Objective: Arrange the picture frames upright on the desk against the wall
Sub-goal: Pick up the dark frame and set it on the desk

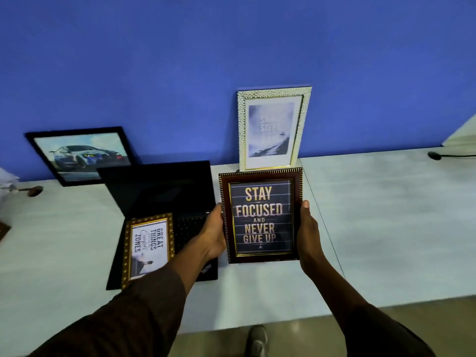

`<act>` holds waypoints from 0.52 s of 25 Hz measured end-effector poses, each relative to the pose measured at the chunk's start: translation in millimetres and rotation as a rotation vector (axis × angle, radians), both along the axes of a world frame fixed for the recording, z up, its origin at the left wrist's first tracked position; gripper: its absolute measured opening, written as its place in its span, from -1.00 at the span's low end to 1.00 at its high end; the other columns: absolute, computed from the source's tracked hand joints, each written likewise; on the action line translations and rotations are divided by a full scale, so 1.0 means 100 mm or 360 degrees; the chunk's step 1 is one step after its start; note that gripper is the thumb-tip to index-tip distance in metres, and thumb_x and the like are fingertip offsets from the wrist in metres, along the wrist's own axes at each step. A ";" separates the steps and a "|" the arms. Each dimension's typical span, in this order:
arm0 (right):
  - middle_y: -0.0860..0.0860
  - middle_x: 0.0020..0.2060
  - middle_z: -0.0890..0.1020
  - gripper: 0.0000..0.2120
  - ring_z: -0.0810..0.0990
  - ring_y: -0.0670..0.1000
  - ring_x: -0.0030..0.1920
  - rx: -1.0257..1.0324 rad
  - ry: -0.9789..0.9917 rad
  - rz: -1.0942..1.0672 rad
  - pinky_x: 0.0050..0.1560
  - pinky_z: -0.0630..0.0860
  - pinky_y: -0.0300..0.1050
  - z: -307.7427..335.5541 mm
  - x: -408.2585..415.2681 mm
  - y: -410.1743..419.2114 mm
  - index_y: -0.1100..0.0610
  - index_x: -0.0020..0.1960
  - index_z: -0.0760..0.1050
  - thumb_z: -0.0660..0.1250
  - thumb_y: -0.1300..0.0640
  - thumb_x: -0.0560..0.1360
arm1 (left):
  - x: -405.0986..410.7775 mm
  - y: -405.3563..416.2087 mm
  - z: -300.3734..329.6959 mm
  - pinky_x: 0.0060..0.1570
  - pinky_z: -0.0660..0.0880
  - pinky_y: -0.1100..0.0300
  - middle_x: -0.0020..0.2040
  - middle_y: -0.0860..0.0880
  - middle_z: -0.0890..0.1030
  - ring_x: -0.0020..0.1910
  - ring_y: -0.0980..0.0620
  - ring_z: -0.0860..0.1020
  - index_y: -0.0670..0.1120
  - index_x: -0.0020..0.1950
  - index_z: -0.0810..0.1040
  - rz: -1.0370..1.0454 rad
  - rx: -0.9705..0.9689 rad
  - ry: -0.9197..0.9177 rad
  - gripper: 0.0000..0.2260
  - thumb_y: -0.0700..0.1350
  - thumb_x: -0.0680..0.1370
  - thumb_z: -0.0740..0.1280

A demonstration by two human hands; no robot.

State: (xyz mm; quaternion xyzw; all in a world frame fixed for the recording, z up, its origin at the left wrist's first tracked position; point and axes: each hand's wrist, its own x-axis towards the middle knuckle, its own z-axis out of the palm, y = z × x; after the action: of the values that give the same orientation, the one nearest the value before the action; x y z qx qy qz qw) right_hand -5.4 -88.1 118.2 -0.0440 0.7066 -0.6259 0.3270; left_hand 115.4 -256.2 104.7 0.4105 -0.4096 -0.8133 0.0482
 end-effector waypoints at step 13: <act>-0.30 -0.32 0.70 -0.48 0.68 -0.33 -0.24 0.0189 -0.0318 -0.0020 -0.33 0.50 -0.45 -0.72 -1.03 0.12 -0.18 0.05 0.54 -0.19 -0.26 0.63 | -1.14 -0.05 -0.76 0.02 0.56 -0.04 0.04 -0.12 0.73 0.05 -0.15 0.68 -0.04 0.03 0.69 -0.0036 0.0073 -0.0255 -0.57 0.14 0.63 0.08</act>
State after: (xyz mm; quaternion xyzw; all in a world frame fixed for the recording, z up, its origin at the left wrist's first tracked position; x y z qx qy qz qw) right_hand -108.1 -76.4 46.0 0.0424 0.7065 -0.5863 0.3940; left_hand 1.4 -261.1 28.6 0.4706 -0.3980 -0.7875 -0.0034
